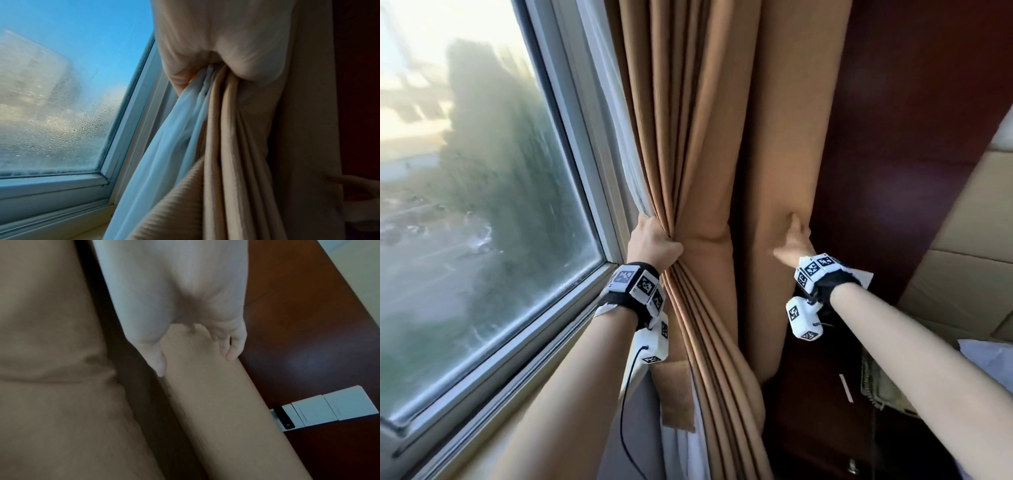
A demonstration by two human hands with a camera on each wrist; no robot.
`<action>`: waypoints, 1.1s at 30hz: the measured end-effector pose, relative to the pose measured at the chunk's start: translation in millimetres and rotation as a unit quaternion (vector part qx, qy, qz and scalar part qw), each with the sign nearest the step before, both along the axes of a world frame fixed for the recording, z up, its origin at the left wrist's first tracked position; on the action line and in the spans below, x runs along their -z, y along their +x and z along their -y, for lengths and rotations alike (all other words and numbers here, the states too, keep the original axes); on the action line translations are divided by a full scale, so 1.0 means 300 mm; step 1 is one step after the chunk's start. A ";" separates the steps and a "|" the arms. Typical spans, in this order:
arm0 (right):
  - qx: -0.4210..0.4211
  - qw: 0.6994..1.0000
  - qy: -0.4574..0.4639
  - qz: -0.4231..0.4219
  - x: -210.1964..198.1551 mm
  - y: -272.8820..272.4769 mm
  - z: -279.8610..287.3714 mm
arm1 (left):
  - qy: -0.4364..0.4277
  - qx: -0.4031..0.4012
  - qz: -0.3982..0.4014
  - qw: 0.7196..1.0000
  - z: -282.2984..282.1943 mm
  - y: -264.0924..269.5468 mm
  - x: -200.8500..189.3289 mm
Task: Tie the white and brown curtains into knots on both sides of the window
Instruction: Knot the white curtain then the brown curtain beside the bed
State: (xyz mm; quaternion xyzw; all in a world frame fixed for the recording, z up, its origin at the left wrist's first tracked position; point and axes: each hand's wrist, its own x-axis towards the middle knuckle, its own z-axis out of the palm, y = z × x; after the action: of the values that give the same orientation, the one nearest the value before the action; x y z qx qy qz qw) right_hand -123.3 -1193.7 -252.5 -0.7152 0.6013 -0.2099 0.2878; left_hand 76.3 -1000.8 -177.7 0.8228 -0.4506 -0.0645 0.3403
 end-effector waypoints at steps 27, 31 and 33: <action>-0.020 0.942 -0.305 0.139 0.090 0.160 -0.573 | 0.008 0.097 -0.106 0.990 -0.040 -0.057 -0.019; -0.075 0.936 -0.333 0.084 0.074 0.225 -0.648 | 0.050 0.213 -0.168 0.961 -0.073 -0.051 -0.058; -0.089 0.935 -0.341 0.039 0.072 0.242 -0.672 | 0.070 0.247 -0.191 0.947 -0.089 -0.038 -0.083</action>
State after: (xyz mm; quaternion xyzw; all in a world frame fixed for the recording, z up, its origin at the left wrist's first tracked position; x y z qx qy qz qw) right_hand -50.8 -992.0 -274.2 -0.8120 0.4159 -0.4038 0.0674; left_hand 65.0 -974.0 -152.7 0.6800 -0.5601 -0.3343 0.3348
